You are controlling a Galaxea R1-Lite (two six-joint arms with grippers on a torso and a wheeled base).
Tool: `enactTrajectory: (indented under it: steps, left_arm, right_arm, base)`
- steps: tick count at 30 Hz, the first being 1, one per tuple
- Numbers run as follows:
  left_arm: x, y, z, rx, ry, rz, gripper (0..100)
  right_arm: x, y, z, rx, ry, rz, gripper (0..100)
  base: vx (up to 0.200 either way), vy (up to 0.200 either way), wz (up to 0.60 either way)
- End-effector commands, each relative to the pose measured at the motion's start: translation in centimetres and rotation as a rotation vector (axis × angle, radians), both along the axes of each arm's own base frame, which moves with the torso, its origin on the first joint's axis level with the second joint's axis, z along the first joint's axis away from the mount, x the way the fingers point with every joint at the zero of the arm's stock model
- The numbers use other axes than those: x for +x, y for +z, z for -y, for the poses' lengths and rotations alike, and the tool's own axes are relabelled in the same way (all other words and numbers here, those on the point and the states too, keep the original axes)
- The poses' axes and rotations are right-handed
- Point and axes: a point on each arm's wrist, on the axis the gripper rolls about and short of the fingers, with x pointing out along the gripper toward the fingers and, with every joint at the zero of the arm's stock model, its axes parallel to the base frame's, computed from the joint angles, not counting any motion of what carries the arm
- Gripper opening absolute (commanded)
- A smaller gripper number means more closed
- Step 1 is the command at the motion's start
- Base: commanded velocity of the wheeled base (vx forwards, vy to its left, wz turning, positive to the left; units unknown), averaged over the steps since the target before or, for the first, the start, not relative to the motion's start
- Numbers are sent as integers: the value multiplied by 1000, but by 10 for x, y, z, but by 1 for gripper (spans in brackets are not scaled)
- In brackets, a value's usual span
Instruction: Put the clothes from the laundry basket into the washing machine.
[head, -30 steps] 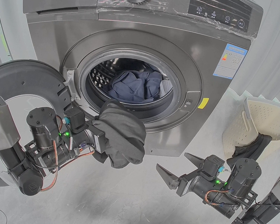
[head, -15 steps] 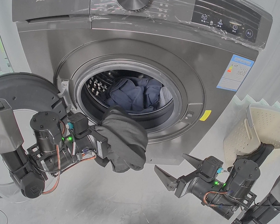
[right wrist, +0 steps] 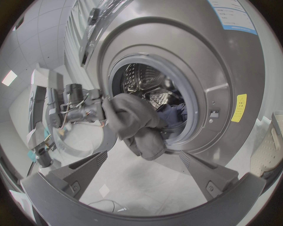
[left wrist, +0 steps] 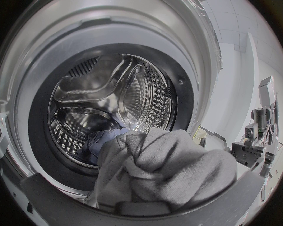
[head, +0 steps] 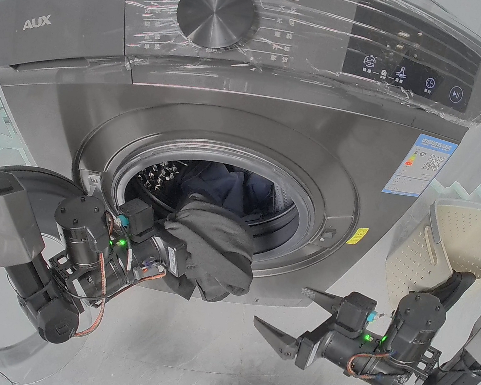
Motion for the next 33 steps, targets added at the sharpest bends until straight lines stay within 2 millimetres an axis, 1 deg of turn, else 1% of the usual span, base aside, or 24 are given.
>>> enactTrajectory:
  steps: [1, 6, 7, 11, 12, 14, 16, 17, 18, 20, 26, 28, 29, 30, 33]
  left_arm:
    - [-2, -3, 2, 16, -1, -4, 0]
    - [3, 1, 6, -3, -8, 12, 0]
    - [5, -5, 13, 3, -26, 5, 0]
    - [3, -19, 25, 23, -61, -33, 0]
    - [5, -26, 32, 26, -75, -46, 0]
    - [15, -31, 42, 14, -82, -34, 0]
    - [33, -35, 52, -7, -73, -2, 0]
    - [33, -35, 52, -7, -73, -2, 0]
    - [54, -38, 60, -35, -58, 35, 0]
    - [67, -42, 66, -52, -51, 48, 0]
    - [95, -49, 63, -56, 12, 50, 0]
    - [106, -46, 61, -72, 46, 74, 0]
    - [106, -46, 61, -72, 46, 74, 0]
    - [118, -42, 59, -82, 83, 91, 0]
    - [127, -33, 63, -98, 96, 103, 0]
  right_arm:
    - [-21, -3, 1, -32, 81, -18, 100]
    - [-23, 0, -1, -21, 91, -8, 100]
    - [-24, 0, -1, -22, 91, -9, 100]
    - [-25, 1, -3, -20, 96, -6, 100]
    - [-25, 1, -2, -20, 96, -6, 100]
    - [-25, 0, -2, -22, 98, -9, 100]
    - [-25, 0, -2, -22, 98, -9, 100]
    - [-25, 0, -2, -22, 98, -9, 100]
    - [-26, 0, -2, -25, 101, -12, 100]
    - [-27, 0, -3, -25, 104, -12, 100]
    - [-28, -2, -2, -32, 105, -20, 100]
    - [-28, -3, -2, -35, 107, -22, 100]
    - [-28, -3, -2, -35, 107, -22, 100]
    - [-28, -4, -2, -36, 107, -24, 100]
    - [-28, -5, -2, -39, 107, -27, 100]
  base:
    - [0, 0, 0]
    - [0, 0, 0]
    - [0, 0, 0]
    - [0, 0, 0]
    - [0, 0, 0]
    - [0, 0, 0]
    - [0, 0, 0]
    - [0, 0, 0]
    - [0, 0, 0]
    - [0, 0, 0]
    - [0, 0, 0]
    - [0, 0, 0]
    - [0, 0, 0]
    - [0, 0, 0]
    - [0, 0, 0]
